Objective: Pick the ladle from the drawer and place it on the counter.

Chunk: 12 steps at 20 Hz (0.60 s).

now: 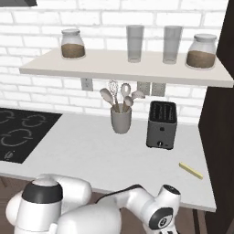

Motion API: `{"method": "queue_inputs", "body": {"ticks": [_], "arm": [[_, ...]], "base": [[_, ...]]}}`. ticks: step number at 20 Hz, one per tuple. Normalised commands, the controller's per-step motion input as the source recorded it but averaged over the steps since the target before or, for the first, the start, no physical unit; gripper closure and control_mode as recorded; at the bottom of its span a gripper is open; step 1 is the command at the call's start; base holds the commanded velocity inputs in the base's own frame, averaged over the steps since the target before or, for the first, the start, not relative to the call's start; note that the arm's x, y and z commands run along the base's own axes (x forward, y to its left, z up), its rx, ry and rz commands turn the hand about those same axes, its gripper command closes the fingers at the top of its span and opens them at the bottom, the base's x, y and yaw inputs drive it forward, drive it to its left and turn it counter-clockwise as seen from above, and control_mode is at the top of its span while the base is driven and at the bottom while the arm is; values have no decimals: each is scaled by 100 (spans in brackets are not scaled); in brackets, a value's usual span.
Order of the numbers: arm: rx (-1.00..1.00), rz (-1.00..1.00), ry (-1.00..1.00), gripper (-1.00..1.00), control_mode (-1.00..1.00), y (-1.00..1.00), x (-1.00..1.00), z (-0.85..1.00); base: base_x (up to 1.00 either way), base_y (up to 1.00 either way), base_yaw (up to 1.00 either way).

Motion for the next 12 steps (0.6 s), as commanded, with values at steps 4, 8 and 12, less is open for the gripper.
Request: {"method": "queue_inputs", "body": {"ticks": [4, 8, 12], "arm": [[5, 16, -3, -100, -100, -26, 0, -36], [1, 13, 0, -100, -100, -9, 0, -59], [1, 15, -4, -100, -100, -17, 0, -61]], "base": [[0, 0, 0], [0, 0, 0], [0, 0, 0]]}}
